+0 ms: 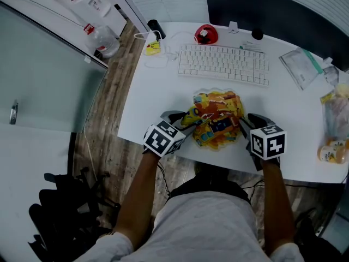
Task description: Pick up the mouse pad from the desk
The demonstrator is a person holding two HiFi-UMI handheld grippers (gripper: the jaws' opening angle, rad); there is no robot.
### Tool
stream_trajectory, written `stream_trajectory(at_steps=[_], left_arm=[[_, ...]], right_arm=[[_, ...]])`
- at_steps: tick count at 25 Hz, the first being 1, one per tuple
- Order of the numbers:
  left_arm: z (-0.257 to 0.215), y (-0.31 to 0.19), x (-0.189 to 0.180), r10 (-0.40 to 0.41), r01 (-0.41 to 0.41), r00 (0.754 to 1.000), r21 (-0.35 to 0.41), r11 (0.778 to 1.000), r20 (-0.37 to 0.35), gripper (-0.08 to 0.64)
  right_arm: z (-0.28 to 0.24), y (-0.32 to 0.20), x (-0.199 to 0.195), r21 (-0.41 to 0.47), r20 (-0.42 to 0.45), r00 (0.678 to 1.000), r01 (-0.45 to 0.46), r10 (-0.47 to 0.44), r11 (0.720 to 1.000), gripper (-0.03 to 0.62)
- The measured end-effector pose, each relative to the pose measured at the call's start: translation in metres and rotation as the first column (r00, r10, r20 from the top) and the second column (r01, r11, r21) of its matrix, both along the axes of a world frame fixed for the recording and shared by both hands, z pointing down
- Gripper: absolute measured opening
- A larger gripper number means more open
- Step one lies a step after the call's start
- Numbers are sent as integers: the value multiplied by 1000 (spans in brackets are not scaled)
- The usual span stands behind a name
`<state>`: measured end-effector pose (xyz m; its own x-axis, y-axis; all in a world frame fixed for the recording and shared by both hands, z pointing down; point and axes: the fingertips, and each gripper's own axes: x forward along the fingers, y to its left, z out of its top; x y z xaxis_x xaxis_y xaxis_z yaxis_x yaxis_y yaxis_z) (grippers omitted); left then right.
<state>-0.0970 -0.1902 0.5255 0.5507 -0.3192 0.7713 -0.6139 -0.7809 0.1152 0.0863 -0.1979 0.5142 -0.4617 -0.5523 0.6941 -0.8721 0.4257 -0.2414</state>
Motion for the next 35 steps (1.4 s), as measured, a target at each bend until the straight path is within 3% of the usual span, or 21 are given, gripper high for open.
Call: stream_trajectory(at_steps=[5,12,16,22,28,33,35], left_arm=[[-11,-1,3,-18,20,998,32,999,-56,185],[-37,-1,8,7,13,989,134,991,-146,137],[-57,2,14,82,-37,978,223,974,-193,132],[-86,12,24,212,-120,937,314,942,-278,130],[-103,20,30,279,-162,904,343,925,-323,127],[-103,19,29,275,-162,902,331,930,-333,129],[-101,18,26,260,-149,908,327,933,-328,131]], right_arm=[[-1,1,0,7,12,1000,8,-8,1000,158],[-1,4,3,14,36,999,23,-23,1000,160],[-8,5,0,41,67,993,93,-96,995,204],[-18,6,5,91,120,975,177,-187,980,256],[-32,15,-5,117,256,925,259,-281,959,261],[-38,19,-8,139,301,901,281,-311,950,256],[-42,21,-6,158,310,898,276,-313,948,207]])
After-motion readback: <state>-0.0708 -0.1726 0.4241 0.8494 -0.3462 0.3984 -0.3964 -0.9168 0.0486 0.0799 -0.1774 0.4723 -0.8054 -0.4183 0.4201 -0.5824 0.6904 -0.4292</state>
